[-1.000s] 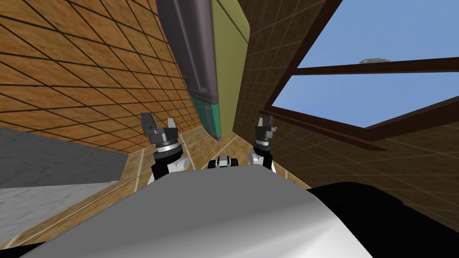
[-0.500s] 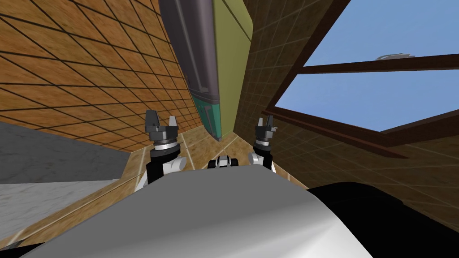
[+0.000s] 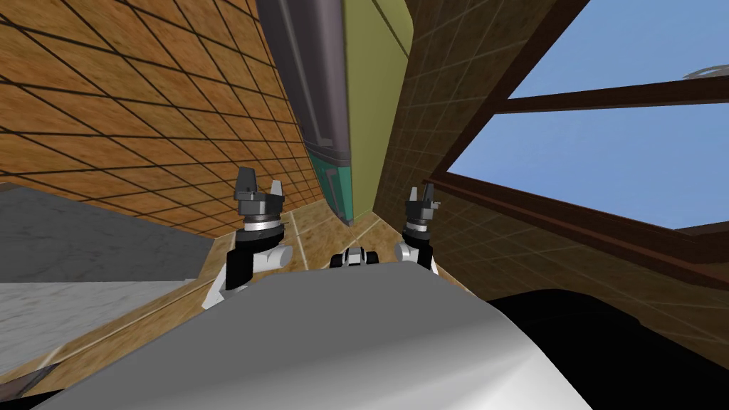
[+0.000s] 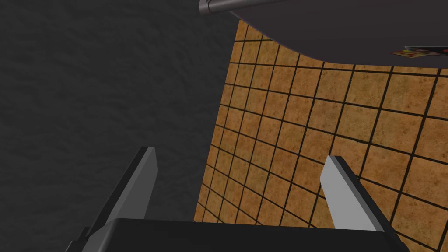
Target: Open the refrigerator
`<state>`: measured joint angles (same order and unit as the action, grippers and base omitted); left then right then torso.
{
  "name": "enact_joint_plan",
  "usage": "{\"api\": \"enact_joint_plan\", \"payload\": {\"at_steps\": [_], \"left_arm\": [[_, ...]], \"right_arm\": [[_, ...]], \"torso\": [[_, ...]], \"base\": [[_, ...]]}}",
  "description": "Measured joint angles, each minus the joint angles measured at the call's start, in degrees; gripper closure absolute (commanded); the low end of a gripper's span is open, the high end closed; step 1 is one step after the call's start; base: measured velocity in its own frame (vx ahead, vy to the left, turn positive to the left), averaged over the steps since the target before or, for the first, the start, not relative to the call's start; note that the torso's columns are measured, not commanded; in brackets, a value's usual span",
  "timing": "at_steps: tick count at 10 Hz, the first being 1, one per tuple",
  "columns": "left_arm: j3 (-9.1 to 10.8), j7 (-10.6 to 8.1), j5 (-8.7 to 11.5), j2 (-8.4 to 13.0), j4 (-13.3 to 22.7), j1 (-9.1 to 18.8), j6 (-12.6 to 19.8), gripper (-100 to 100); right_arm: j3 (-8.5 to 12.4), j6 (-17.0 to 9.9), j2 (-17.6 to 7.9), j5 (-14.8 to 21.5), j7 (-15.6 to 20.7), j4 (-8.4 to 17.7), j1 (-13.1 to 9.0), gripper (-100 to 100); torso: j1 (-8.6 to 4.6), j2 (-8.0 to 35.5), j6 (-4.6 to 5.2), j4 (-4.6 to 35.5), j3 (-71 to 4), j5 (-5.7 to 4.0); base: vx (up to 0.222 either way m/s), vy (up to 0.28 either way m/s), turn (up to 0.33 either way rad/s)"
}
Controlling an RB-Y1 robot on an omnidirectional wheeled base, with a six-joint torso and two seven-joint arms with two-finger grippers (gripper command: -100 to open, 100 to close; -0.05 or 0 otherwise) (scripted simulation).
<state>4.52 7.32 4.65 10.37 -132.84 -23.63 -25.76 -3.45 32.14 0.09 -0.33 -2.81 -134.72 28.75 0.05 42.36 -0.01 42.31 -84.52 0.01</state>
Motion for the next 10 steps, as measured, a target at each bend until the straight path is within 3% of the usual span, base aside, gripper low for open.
{"api": "enact_joint_plan", "payload": {"at_steps": [10], "left_arm": [[2.63, 0.88, 3.7, 2.9, -1.9, 6.2, 14.4, -100]], "right_arm": [[0.0, 0.0, 0.0, 0.0, 0.0, 0.0, 0.0, 0]], "torso": [[-0.06, 0.0, 0.00, 0.0, 0.0, -0.02]], "base": [[0.089, -0.039, 0.090]]}}
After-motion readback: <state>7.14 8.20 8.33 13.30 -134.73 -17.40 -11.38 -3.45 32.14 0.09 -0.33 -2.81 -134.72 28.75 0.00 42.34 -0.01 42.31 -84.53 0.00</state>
